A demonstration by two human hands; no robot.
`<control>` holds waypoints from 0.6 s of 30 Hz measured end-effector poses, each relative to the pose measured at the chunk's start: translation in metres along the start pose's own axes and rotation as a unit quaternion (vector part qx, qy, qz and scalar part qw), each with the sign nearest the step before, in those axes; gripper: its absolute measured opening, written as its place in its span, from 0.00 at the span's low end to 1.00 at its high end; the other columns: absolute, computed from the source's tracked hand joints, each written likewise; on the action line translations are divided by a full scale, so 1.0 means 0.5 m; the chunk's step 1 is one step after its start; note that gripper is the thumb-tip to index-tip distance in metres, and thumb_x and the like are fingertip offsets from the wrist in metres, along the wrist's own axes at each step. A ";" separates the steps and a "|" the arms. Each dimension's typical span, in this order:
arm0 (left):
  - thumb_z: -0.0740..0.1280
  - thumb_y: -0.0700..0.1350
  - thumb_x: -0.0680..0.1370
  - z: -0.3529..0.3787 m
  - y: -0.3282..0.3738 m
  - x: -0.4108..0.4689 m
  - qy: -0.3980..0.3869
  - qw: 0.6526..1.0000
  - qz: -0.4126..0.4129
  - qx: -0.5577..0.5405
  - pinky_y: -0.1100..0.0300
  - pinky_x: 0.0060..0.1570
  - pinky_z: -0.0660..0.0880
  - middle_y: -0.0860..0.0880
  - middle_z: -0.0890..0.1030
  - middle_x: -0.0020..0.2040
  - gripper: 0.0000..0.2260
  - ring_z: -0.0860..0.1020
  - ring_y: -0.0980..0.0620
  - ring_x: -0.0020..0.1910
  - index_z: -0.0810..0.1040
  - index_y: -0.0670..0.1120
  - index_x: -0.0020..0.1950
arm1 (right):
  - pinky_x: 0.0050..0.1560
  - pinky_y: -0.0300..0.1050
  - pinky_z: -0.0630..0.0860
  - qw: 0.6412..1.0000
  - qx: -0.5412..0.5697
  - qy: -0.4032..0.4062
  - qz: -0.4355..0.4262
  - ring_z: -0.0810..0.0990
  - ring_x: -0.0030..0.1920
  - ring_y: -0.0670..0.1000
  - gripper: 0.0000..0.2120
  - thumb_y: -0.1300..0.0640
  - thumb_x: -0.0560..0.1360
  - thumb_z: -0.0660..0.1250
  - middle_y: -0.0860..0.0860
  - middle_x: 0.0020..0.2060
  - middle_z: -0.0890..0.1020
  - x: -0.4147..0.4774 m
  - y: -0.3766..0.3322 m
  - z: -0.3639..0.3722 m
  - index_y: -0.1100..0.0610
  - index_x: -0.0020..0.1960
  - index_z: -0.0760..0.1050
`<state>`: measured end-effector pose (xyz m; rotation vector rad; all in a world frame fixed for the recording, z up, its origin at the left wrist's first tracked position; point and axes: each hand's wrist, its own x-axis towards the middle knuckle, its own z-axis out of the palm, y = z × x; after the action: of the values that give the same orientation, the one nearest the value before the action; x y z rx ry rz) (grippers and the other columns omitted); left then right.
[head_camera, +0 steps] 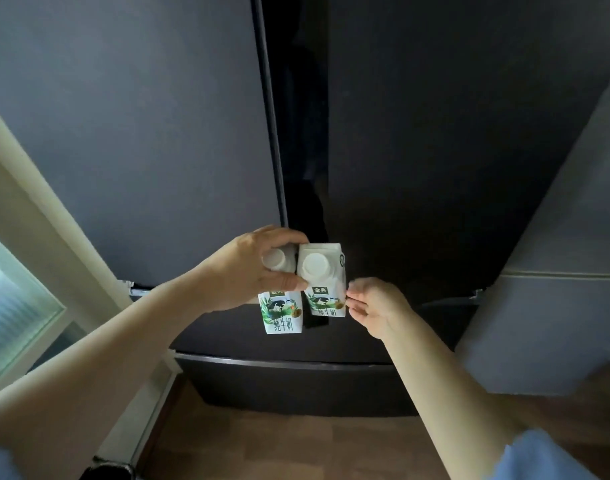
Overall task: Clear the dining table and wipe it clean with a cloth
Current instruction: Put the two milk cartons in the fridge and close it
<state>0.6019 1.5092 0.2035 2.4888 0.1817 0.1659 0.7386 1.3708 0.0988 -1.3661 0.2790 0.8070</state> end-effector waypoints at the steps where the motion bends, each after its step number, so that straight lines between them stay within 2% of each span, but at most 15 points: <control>1: 0.75 0.51 0.67 -0.015 0.015 -0.026 0.003 1.000 0.003 -0.003 0.71 0.44 0.71 0.62 0.75 0.53 0.22 0.75 0.62 0.50 0.71 0.63 0.56 | 0.58 0.46 0.75 0.998 -0.032 -0.016 -0.052 0.79 0.59 0.57 0.08 0.69 0.74 0.62 0.60 0.56 0.81 -0.061 -0.006 0.005 0.63 0.50 0.77; 4: 0.75 0.49 0.67 -0.074 0.063 -0.110 0.022 0.999 0.021 -0.022 0.75 0.39 0.73 0.61 0.77 0.49 0.21 0.76 0.68 0.44 0.73 0.60 0.55 | 0.57 0.46 0.76 0.963 -0.125 -0.091 -0.223 0.81 0.52 0.51 0.14 0.71 0.71 0.60 0.54 0.48 0.84 -0.245 -0.011 0.010 0.57 0.48 0.80; 6: 0.76 0.47 0.67 -0.117 0.090 -0.160 0.040 0.998 0.033 -0.040 0.78 0.37 0.72 0.61 0.78 0.47 0.20 0.76 0.71 0.40 0.74 0.59 0.55 | 0.51 0.39 0.74 0.921 -0.198 -0.133 -0.307 0.79 0.52 0.43 0.18 0.70 0.71 0.61 0.46 0.50 0.83 -0.350 -0.012 0.014 0.52 0.52 0.79; 7: 0.76 0.47 0.67 -0.135 0.100 -0.179 0.045 0.998 0.036 -0.039 0.79 0.37 0.71 0.61 0.78 0.46 0.20 0.77 0.71 0.40 0.74 0.58 0.55 | 0.52 0.37 0.73 0.900 -0.221 -0.161 -0.340 0.78 0.53 0.40 0.20 0.69 0.72 0.63 0.44 0.52 0.82 -0.387 -0.013 0.019 0.49 0.56 0.77; 9: 0.75 0.47 0.67 -0.170 0.120 -0.226 0.052 0.997 0.042 -0.026 0.79 0.36 0.71 0.61 0.79 0.46 0.20 0.77 0.71 0.40 0.74 0.58 0.56 | 0.59 0.40 0.72 0.864 -0.247 -0.203 -0.389 0.77 0.58 0.41 0.24 0.65 0.71 0.67 0.42 0.56 0.80 -0.450 -0.007 0.043 0.47 0.63 0.73; 12: 0.75 0.48 0.67 -0.207 0.137 -0.270 0.066 0.997 0.051 -0.004 0.75 0.39 0.71 0.61 0.79 0.48 0.20 0.78 0.64 0.44 0.74 0.58 0.56 | 0.62 0.43 0.73 0.831 -0.279 -0.184 -0.444 0.77 0.59 0.43 0.26 0.61 0.70 0.72 0.43 0.57 0.79 -0.503 -0.007 0.090 0.48 0.65 0.70; 14: 0.76 0.48 0.67 -0.225 0.140 -0.279 0.088 0.995 0.051 0.007 0.72 0.41 0.70 0.59 0.78 0.49 0.22 0.77 0.60 0.45 0.74 0.56 0.58 | 0.60 0.43 0.74 0.824 -0.277 -0.172 -0.464 0.78 0.57 0.45 0.24 0.60 0.70 0.73 0.44 0.56 0.80 -0.520 -0.017 0.115 0.49 0.62 0.71; 16: 0.76 0.47 0.66 -0.237 0.138 -0.276 0.121 0.991 0.047 0.032 0.70 0.39 0.69 0.57 0.76 0.47 0.24 0.75 0.59 0.43 0.72 0.53 0.59 | 0.60 0.43 0.74 0.832 -0.265 -0.160 -0.461 0.77 0.57 0.46 0.23 0.62 0.69 0.74 0.46 0.55 0.79 -0.523 -0.034 0.131 0.50 0.61 0.71; 18: 0.76 0.47 0.66 -0.242 0.138 -0.267 0.142 0.988 0.045 0.050 0.70 0.36 0.68 0.58 0.74 0.45 0.24 0.73 0.60 0.40 0.71 0.51 0.58 | 0.62 0.48 0.73 0.838 -0.262 -0.137 -0.459 0.77 0.58 0.49 0.26 0.61 0.69 0.74 0.48 0.57 0.79 -0.515 -0.052 0.139 0.52 0.64 0.71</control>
<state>0.4572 1.5028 0.3309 2.5644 0.1998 0.5647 0.5547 1.3464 0.2923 -1.6250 -0.8468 0.2331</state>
